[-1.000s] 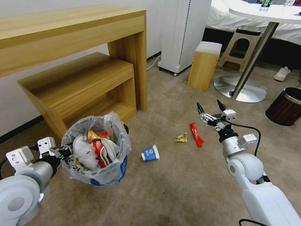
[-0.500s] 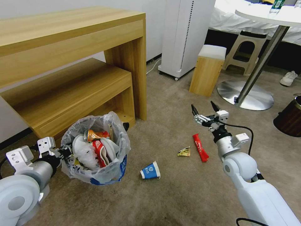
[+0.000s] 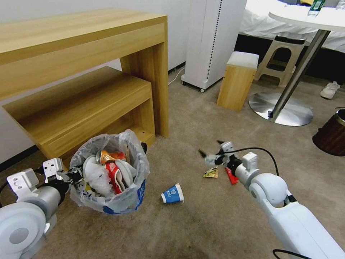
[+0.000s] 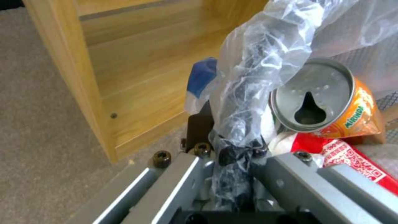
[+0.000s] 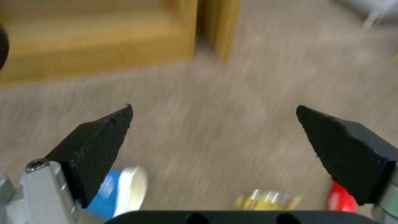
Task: Pick up the trash bin and place the garbage on the floor into it.
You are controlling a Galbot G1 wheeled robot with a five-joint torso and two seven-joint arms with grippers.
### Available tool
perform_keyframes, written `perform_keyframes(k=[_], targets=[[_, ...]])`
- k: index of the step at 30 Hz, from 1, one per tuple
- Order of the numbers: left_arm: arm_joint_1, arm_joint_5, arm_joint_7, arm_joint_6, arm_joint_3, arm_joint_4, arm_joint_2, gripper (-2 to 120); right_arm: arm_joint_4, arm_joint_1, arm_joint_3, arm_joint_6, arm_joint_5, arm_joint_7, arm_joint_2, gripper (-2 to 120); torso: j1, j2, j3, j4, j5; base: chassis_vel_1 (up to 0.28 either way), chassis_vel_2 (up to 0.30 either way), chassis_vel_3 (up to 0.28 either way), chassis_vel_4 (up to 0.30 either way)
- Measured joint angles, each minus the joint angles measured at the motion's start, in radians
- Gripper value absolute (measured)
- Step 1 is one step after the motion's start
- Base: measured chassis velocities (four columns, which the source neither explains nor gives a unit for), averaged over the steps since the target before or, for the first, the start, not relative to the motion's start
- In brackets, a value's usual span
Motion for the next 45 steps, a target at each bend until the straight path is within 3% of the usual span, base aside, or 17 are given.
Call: perform_keyframes(k=[4,8,14,24,33,45], targets=[[-0.006,0.000,0.001,0.000,0.010,0.003,0.006,1,-0.046,0.027,-0.035,-0.100,0.063,-0.010,-0.005,100,0.000,0.000,0.000,-0.0004,0.0000,0.000,0.000,0.000,0.000],[-0.002,0.001,0.002,0.000,0.012,0.004,0.010,1,-0.186,0.090,-0.107,-0.118,0.144,-0.071,0.020,100,0.000,0.000,0.000,-0.0001,0.0000,0.000,0.000,0.000,0.000],[0.003,-0.001,0.001,0.000,0.012,-0.005,0.024,1,-0.317,0.139,-0.165,-0.135,0.148,-0.107,0.064,100,0.000,0.000,0.000,-0.0003,-0.0001,0.000,0.000,0.000,0.000],[0.008,-0.004,0.000,0.001,0.014,-0.009,0.038,1,-0.449,0.173,-0.203,-0.069,0.150,-0.227,0.160,100,0.000,0.000,0.000,-0.0002,-0.0001,0.000,0.000,0.000,0.000],[-0.002,0.000,0.004,0.001,0.024,0.009,0.041,1,-0.576,0.197,-0.211,-0.046,0.145,-0.232,0.253,100,0.000,0.000,0.000,-0.0001,-0.0001,0.000,0.000,0.000,0.000],[-0.001,0.010,0.016,0.001,0.026,0.021,0.036,1,-0.632,0.188,-0.201,-0.030,0.084,-0.235,0.265,100,0.000,0.000,0.000,-0.0003,-0.0001,0.000,0.000,0.000,0.000]])
